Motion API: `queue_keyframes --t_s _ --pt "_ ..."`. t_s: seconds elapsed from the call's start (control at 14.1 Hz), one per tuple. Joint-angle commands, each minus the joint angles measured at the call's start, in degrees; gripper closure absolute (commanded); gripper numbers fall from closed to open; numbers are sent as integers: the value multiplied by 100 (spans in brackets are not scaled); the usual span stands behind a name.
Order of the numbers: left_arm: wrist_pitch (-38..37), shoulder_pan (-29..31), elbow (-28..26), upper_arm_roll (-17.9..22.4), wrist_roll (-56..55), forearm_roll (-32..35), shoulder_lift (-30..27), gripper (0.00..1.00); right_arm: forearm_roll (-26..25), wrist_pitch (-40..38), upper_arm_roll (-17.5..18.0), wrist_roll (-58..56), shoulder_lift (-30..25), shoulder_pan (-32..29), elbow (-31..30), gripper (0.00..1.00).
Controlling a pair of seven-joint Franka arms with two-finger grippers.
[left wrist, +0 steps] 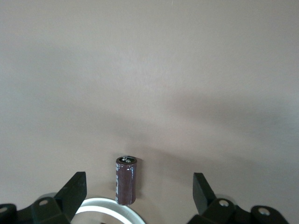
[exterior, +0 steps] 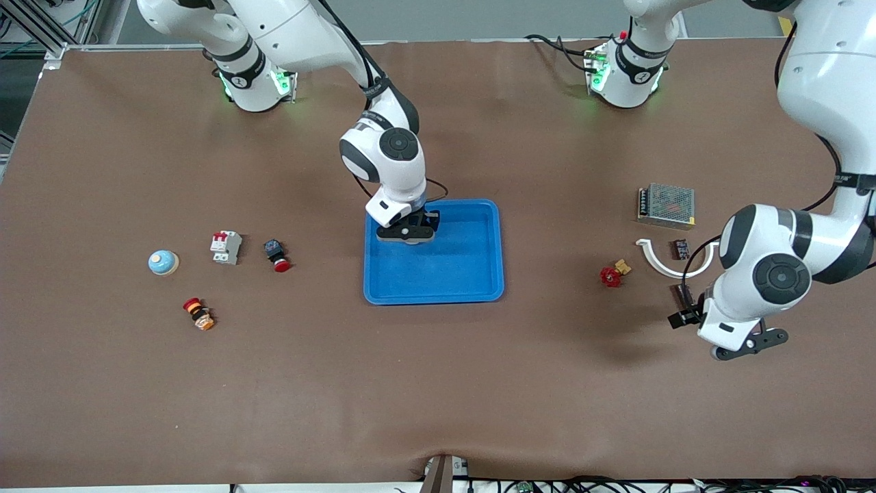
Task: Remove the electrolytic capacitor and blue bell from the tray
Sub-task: 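Grasp the bell with the right gripper while the left gripper places the capacitor, then carry the bell with the right gripper while the left gripper withdraws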
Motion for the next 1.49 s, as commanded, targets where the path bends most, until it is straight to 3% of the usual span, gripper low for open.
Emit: queue_keyframes --t_s 0.0,0.14,0.42,0.78,0.85,1.13,1.42 --pt "-242 48 -90 -141 110 -101 -500 0 -101 -1163 35 -481 -457 -314 383 49" --pt "-417 65 -82 -290 373 -119 -747 0 -74 -1614 35 -1210 -729 -612 490 49" --pt "-1120 100 112 -563 750 -154 -1204 0 -74 -1712 35 -3309 -924 -1596 472 49" --pt "-1780 232 534 -538 1532 -1013 -1730 0 -65 -1607 35 -5578 -907 -2756 393 49" --pt "-1920 206 516 -442 1734 -1268 -1915 0 -57 -1493 44 -6000 -880 -2985 358 49" --pt "-2421 -566 481 849 2720 -2463 -2610 0 -57 -616 44 -6952 -758 -3540 -124 49" --pt "-2852 -1383 175 1571 2791 -2668 -3286 0 -57 519 53 -7471 -380 -3848 -538 49"
